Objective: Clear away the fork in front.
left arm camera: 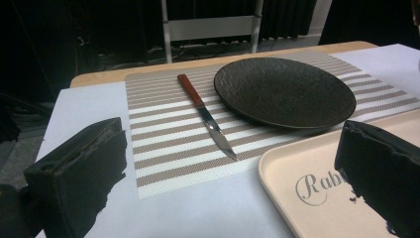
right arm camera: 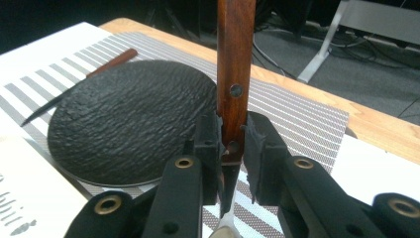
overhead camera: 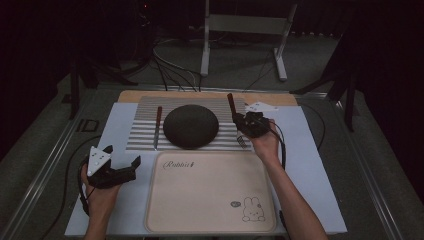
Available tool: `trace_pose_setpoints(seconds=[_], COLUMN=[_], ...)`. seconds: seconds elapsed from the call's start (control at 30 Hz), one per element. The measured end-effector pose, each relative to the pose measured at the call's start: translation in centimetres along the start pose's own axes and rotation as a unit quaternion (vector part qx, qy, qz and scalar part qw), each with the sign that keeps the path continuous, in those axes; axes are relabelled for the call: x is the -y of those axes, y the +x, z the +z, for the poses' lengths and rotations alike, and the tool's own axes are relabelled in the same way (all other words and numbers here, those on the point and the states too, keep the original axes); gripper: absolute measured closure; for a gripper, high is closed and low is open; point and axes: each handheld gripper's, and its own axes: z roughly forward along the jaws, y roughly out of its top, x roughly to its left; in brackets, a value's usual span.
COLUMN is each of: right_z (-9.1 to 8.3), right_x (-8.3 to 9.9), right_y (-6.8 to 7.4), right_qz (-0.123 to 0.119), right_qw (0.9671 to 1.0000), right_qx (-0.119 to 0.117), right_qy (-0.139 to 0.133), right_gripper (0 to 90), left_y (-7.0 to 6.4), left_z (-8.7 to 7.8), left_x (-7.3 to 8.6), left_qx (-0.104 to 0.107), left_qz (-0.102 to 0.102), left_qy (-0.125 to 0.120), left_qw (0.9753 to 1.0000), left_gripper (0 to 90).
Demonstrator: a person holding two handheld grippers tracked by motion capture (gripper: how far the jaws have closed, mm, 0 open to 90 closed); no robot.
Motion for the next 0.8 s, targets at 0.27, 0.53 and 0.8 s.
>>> trace_pose_setpoints(seconds=[0.27, 0.53, 0.8], right_z=[-1.6, -3.2, -4.3], right_x=[0.1, 0.3, 0.6], right_y=[0.5, 1.3, 2.6], right_qz=[0.001, 0.001, -0.008], right_qw=[0.9997, 0.9988, 0.9973], right_qx=[-0.01, -0.021, -0.035], right_qy=[-0.022, -0.045, -0.064], right_gripper=[77.4, 77.4, 77.3], left_y=[-0.3, -0.7, -1.5], left_z=[0.1, 0.0, 0.0], left_x=[0.0, -0.3, -0.9], left_qx=[0.002, 0.008, 0.016], left_qz=[0.004, 0.004, 0.004], left_qy=[0.002, -0.002, -0.011], left_qw=[1.0, 1.0, 0.9998], left_gripper=[0.3, 0.3, 0.3])
